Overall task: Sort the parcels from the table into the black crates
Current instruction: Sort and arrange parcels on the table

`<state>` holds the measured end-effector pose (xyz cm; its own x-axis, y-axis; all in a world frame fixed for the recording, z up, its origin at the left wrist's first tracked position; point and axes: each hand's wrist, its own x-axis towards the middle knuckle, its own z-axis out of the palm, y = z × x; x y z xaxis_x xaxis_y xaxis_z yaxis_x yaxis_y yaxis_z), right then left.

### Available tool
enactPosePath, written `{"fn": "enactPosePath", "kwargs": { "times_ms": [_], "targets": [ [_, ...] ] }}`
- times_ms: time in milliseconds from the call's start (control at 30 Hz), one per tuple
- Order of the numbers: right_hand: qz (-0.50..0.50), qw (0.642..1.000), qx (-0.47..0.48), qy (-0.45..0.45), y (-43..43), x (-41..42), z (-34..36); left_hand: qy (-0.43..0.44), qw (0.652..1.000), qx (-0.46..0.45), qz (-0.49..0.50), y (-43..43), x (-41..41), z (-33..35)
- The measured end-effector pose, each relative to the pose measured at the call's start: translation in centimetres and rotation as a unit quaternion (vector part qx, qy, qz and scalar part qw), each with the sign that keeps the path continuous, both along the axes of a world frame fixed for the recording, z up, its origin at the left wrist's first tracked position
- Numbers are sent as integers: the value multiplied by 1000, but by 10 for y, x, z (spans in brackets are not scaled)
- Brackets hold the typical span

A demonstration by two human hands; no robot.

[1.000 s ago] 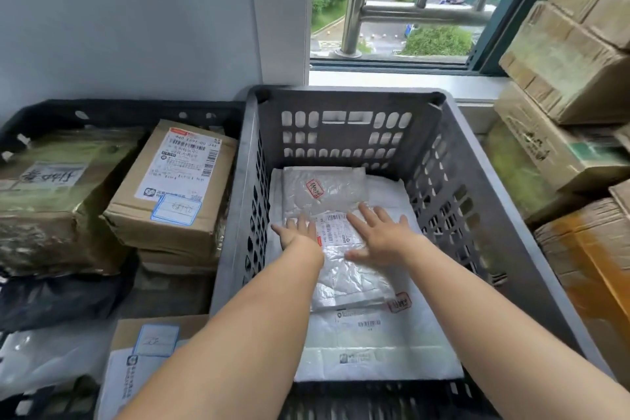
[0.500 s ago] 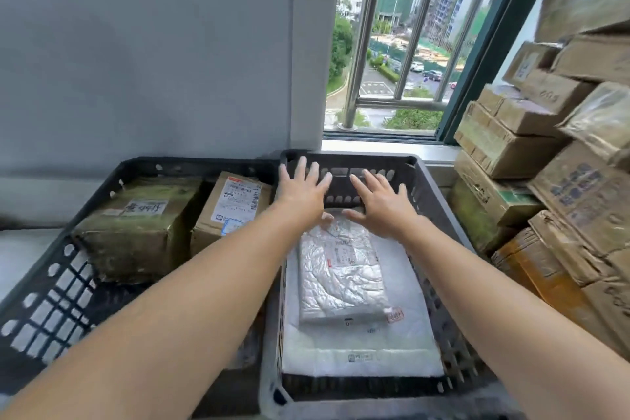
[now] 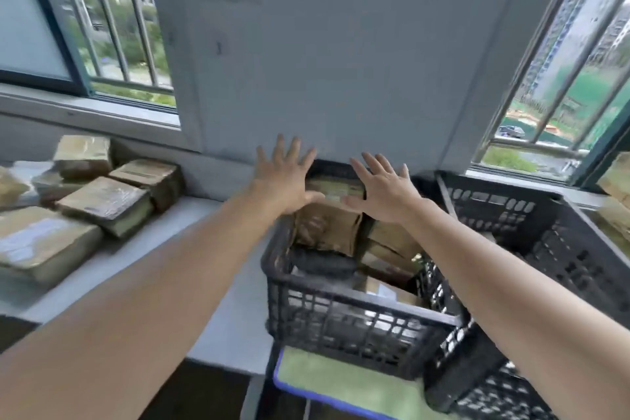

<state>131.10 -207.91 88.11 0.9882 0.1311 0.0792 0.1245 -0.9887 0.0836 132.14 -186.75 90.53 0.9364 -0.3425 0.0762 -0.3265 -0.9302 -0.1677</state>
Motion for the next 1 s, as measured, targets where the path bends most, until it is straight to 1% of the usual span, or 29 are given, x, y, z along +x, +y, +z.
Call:
{"fn": "enactPosePath", "kwargs": {
  "times_ms": [200,300,500,700,833,933,1000],
  "targets": [
    [88,996,25,-1,180,-4,-2,28,995,-60,68,181,-33,-14],
    [127,992,-4,-7,250,-1,-5,40,989,-67,125,250,-43,-28],
    [179,984,5,21,359,33,-28,66,976,-60,198,358,-35,-66],
    [199,977,60,48,446,96,-77,83,966,-49,240,444,15,-96],
    [202,972,88,83,502,146,-108,107,960,-32,257,496,61,-112],
    [203,968,97,110,537,180,-126,129,955,-9,266,534,93,-119],
    [206,966,99,122,559,201,-138,144,950,-19,276,560,111,-127]
  ]
}}
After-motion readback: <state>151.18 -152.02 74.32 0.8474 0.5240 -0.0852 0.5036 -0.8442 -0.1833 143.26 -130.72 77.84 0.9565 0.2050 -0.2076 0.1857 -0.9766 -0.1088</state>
